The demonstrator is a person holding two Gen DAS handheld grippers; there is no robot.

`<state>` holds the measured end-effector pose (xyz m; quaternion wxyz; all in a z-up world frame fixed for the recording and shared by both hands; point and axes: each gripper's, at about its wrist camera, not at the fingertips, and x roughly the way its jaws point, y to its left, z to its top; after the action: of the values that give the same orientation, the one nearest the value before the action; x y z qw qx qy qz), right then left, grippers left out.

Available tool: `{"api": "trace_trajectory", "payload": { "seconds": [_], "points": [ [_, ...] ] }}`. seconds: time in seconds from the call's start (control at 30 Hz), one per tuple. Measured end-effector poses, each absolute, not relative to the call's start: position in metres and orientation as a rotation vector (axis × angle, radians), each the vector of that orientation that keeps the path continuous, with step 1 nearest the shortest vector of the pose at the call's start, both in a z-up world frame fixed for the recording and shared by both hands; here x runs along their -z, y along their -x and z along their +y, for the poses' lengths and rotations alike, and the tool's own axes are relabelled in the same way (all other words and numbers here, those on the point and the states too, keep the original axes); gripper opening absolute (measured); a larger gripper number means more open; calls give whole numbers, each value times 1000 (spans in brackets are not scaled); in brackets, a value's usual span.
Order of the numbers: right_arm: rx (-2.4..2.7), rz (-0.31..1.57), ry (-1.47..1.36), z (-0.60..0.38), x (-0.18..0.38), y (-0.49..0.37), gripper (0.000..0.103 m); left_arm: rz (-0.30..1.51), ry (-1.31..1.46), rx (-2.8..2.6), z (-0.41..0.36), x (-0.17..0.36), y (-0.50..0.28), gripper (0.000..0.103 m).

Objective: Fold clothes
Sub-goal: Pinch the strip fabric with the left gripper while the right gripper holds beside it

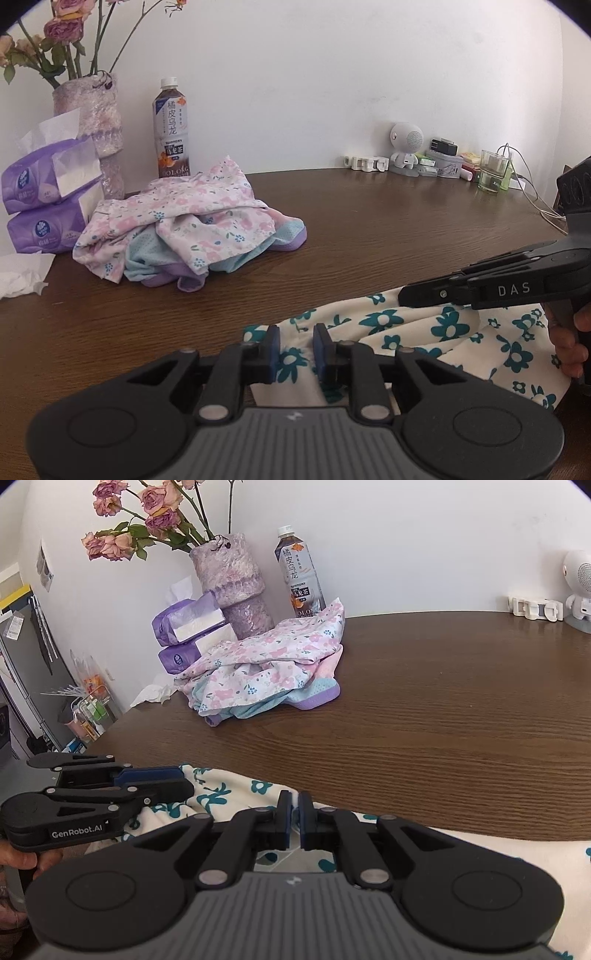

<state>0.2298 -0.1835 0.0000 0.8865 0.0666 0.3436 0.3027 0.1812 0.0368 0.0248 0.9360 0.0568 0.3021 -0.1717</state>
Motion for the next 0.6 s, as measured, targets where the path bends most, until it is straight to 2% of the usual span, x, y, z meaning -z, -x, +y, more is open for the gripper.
{"api": "trace_trajectory", "payload": {
  "seconds": [0.23, 0.43, 0.6],
  "points": [
    [-630, 694, -137, -186, -4, -226, 8, 597, -154, 314, 35, -26, -177, 19],
    [-608, 633, -129, -191, -15, -216, 19, 585, -172, 284, 37, -28, -176, 19],
    [-633, 599, -105, -186, -22, -205, 19, 584, -162, 282, 38, -30, -175, 19]
  ]
}}
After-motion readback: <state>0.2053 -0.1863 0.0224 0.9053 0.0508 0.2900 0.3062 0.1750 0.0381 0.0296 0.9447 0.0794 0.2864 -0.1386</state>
